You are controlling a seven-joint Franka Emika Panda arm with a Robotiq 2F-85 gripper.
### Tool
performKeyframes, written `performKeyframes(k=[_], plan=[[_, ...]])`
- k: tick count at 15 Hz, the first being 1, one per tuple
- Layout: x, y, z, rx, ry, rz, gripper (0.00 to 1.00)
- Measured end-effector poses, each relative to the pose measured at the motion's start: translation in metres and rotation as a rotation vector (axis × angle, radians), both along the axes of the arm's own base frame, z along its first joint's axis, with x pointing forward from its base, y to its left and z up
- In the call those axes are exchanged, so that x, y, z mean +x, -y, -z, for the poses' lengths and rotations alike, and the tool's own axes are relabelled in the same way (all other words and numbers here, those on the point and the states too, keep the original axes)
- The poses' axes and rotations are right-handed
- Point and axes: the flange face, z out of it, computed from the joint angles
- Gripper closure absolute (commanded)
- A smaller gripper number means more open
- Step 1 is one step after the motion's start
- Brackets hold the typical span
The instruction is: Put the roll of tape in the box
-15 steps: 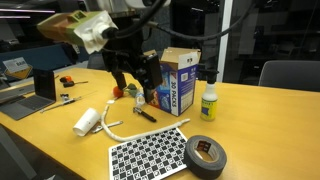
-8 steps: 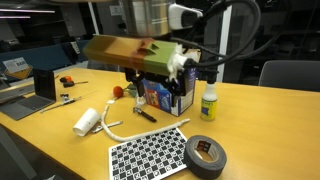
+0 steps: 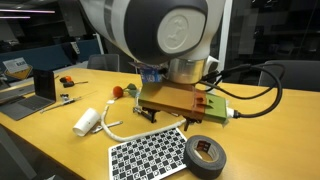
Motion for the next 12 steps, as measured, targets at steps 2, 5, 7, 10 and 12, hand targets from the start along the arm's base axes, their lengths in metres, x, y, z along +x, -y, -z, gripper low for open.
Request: performKeyframes(k=[2, 5, 7, 10, 12], plan=[[0.003, 0.004, 0.02, 0.03, -0.02, -0.053, 0.0], [0.011, 0.007, 0.045, 0.05, -0.053, -0.123, 0.0], [0.022, 0.012, 0.058, 0.038, -0.071, -0.171, 0.0], [0.041, 0.022, 0.069, 0.02, -0.078, -0.231, 0.0], [0.051, 0.03, 0.074, 0.012, -0.077, -0.267, 0.0]])
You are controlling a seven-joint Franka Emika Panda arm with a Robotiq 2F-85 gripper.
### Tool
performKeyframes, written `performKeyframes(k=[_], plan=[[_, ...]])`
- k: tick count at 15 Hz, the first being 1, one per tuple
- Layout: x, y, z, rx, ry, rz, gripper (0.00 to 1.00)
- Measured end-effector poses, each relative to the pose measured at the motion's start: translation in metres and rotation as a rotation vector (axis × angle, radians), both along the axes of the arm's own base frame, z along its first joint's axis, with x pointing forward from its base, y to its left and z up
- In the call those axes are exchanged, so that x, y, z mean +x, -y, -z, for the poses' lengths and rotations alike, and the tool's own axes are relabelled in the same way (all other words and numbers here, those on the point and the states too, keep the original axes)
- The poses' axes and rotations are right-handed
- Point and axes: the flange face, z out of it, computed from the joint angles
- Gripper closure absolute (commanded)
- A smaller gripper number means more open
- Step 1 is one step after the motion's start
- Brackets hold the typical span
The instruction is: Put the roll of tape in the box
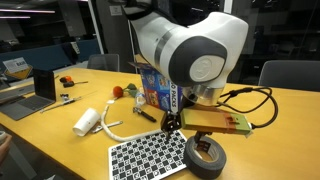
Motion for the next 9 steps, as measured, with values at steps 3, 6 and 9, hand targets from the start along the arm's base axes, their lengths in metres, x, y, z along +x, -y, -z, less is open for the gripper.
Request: performKeyframes(k=[3, 6, 9], plan=[[0.007, 0.005, 0.01, -0.011, -0.008, -0.054, 0.0], [0.007, 0.008, 0.019, -0.012, -0.017, -0.093, 0.0], [0.004, 0.012, 0.026, -0.006, -0.023, -0.116, 0.0]])
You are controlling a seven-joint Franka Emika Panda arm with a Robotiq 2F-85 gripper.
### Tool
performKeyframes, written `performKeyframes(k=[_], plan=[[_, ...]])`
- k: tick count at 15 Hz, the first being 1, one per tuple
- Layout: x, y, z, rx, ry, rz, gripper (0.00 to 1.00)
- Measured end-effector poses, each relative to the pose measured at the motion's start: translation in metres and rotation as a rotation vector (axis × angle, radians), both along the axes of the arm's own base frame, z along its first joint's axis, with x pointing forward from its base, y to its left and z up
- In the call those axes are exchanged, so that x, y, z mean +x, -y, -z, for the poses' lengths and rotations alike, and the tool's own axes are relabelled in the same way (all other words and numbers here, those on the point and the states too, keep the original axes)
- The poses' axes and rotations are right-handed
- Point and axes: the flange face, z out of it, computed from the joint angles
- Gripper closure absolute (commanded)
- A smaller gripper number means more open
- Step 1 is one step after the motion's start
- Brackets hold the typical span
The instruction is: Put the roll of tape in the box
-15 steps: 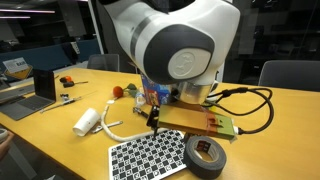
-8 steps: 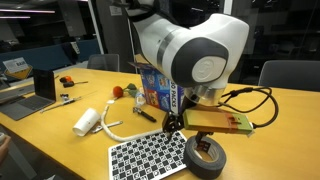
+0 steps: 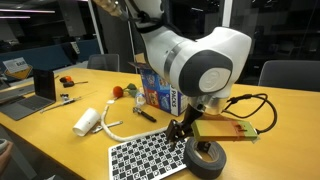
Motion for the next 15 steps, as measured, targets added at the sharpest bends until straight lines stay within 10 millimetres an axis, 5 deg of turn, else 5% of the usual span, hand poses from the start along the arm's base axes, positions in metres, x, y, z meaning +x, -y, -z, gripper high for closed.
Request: performKeyframes(k=[12, 13, 15], plan=[[-0.009, 0.016, 0.018, 0.019, -0.021, -0.024, 0.0], [-0.01, 0.016, 0.019, 0.021, -0.023, -0.023, 0.25], [-0.01, 0.016, 0.022, 0.027, -0.023, -0.022, 0.32]])
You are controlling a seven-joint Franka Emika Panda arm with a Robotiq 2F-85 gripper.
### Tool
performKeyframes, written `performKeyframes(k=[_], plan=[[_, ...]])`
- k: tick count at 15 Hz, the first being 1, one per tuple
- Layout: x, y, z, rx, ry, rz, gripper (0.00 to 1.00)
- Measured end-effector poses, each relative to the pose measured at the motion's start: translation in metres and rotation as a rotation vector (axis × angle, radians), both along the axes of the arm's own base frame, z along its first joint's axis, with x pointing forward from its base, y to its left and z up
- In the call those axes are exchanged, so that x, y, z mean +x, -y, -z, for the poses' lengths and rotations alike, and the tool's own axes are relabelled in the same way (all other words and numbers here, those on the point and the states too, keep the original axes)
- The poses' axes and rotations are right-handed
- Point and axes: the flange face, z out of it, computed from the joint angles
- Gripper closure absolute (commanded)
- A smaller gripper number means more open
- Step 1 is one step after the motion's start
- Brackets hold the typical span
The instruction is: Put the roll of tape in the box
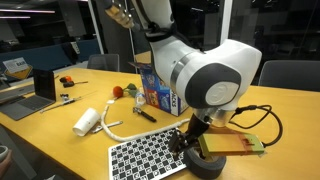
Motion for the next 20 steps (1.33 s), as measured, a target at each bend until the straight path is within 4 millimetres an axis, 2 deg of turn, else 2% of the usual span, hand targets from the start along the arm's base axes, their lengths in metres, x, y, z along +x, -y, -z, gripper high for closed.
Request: performKeyframes(k=[1, 4, 6, 7, 9, 15, 18, 20], plan=[[0.0, 0.0, 0.001, 0.004, 0.004, 0.001, 0.42], [0.0, 0.002, 0.002, 0.017, 0.014, 0.012, 0.65], [-0.001, 0.004, 0.002, 0.026, 0.019, 0.021, 0.78], [-0.002, 0.005, 0.003, 0.03, 0.02, 0.026, 0.82], [-0.002, 0.006, 0.003, 0.036, 0.025, 0.035, 0.78], [0.001, 0.007, 0.0, 0.035, 0.026, 0.069, 0.79], [0.006, 0.01, -0.013, -0.04, -0.001, 0.13, 0.8], [0.011, 0.009, -0.032, -0.106, -0.006, 0.178, 0.79]])
